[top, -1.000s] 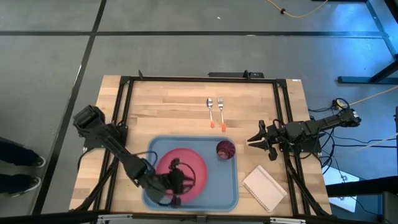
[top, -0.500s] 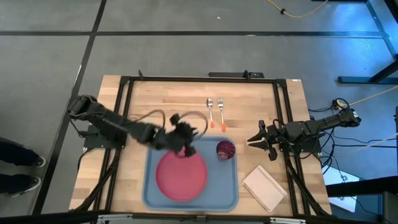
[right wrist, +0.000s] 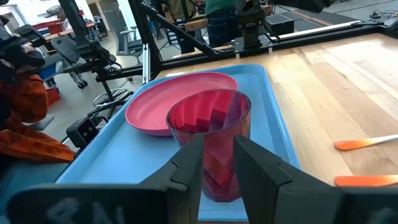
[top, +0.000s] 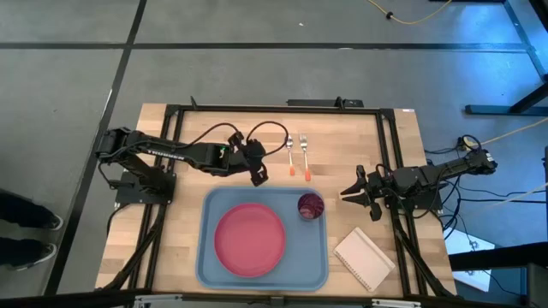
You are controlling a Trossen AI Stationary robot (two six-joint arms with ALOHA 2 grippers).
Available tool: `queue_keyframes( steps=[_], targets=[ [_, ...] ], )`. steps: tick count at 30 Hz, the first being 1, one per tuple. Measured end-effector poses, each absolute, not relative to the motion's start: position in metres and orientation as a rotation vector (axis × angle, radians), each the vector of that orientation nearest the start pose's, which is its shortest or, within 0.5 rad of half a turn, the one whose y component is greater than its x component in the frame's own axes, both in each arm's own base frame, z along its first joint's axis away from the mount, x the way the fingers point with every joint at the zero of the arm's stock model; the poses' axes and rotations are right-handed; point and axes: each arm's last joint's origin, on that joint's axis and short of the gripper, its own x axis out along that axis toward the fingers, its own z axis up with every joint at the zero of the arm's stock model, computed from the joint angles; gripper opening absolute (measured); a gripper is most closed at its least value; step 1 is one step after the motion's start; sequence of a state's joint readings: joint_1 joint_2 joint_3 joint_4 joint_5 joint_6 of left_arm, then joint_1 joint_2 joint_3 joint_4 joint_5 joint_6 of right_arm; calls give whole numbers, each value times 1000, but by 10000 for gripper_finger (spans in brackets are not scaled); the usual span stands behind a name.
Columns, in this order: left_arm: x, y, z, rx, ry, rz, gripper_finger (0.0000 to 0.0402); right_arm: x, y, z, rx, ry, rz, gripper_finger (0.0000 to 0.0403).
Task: Pick and place plate/cup/fork/spoon on tray
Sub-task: Put the white orange fork on the right side of the pink plate
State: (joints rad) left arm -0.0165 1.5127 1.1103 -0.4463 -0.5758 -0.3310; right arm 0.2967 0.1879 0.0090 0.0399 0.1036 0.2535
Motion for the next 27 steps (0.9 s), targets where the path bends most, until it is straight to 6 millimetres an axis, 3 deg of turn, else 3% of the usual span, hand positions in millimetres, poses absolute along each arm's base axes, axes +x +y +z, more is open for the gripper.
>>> queue_keyframes(
  steps=[6,13,18,21,27],
  targets=[
    [302,-1,253,-4,860,599,71,104,29,155,225,158,174,91],
    [263,-17,252,125,1155,545,71,105,29,158,222,123,179,91],
    [256,-30,248,1,1213,546,71,105,29,165,270,64,182,91],
    [254,-38,244,-35,1315,397,71,105,29,171,284,5,187,91],
    [225,-40,268,-74,1243,436,71,105,29,179,284,-79,197,91]
  ],
)
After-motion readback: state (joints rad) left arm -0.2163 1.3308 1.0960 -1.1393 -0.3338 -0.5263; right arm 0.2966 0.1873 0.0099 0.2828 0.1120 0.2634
